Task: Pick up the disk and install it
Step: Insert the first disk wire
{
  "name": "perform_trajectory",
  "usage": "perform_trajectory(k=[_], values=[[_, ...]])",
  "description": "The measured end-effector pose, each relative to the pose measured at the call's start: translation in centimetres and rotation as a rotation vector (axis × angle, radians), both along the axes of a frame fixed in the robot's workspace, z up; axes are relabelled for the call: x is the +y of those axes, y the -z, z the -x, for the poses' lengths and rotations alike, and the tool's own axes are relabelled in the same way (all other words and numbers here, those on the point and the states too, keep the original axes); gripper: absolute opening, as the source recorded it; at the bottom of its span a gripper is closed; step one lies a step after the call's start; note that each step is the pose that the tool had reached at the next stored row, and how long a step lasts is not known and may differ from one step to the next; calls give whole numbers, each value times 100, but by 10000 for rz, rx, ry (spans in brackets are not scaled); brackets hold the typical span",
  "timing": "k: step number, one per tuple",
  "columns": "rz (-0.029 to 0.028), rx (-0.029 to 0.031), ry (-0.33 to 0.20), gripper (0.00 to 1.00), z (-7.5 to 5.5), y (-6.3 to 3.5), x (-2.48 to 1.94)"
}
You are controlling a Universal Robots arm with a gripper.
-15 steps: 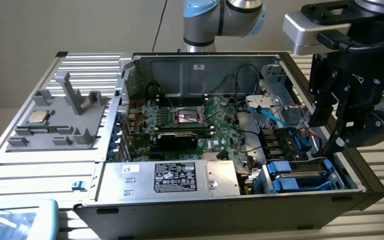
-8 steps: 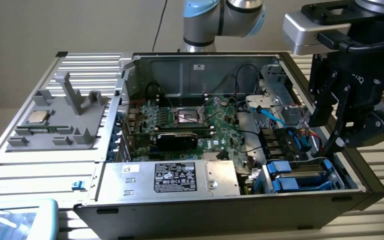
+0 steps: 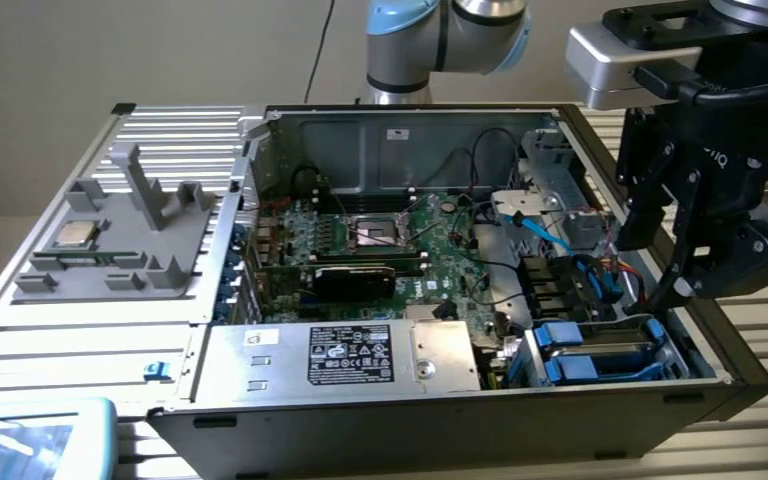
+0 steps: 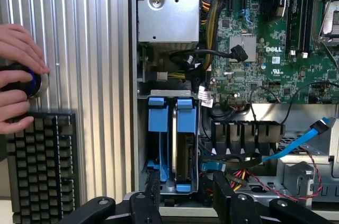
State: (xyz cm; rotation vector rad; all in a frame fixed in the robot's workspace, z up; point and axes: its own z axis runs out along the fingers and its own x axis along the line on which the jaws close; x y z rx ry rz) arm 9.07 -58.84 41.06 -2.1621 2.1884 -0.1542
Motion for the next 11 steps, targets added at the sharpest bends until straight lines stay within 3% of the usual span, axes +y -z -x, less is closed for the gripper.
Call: perform_trajectory(k=[2,3,11], values=[[0,-2,3,53,-17,4,3],[-1,-2,9,60,-43,10,4],[-20,-3,12,60,-342,91,40]])
